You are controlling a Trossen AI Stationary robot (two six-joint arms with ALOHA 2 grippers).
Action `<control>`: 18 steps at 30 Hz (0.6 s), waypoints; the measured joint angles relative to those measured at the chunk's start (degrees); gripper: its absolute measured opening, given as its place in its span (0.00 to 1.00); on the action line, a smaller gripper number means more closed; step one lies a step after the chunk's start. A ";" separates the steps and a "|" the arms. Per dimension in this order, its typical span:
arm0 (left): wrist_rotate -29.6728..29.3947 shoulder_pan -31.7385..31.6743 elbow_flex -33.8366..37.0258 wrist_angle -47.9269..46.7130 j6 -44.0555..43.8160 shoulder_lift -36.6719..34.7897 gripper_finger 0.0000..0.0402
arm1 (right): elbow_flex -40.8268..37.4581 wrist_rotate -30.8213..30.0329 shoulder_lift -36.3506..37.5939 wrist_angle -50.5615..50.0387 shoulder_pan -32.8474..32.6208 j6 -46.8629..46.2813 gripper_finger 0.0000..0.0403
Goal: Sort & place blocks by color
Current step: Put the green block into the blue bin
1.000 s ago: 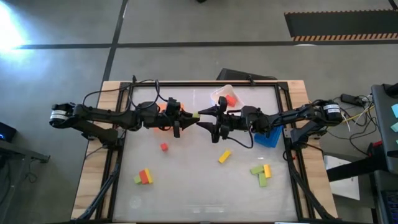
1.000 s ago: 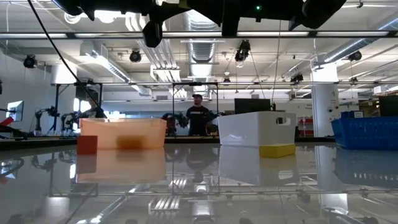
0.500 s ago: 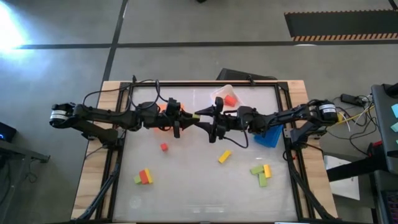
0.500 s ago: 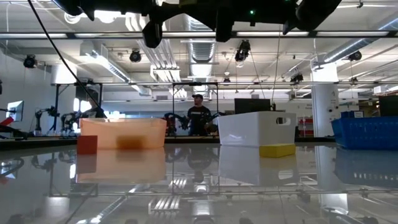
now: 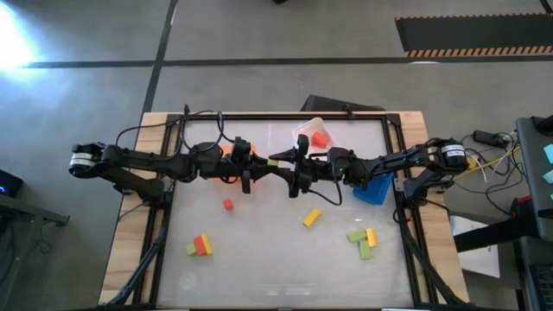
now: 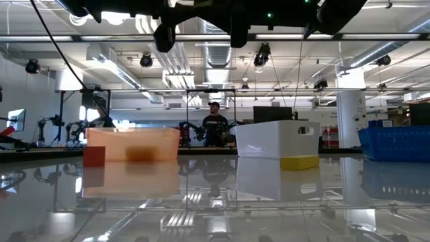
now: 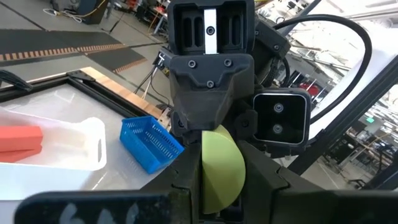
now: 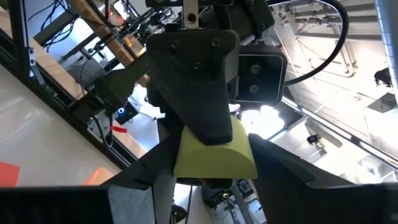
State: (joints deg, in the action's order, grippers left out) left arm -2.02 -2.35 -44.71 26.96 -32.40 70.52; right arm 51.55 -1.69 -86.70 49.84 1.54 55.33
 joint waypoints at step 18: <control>-0.44 -0.76 -0.04 -0.44 -0.17 -0.07 0.36 | -0.20 0.22 0.00 -0.74 -0.04 0.09 0.39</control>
State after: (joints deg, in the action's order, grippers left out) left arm -2.46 -3.11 -44.75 26.52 -32.58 70.46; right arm 51.35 -1.48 -86.70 49.11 1.50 55.42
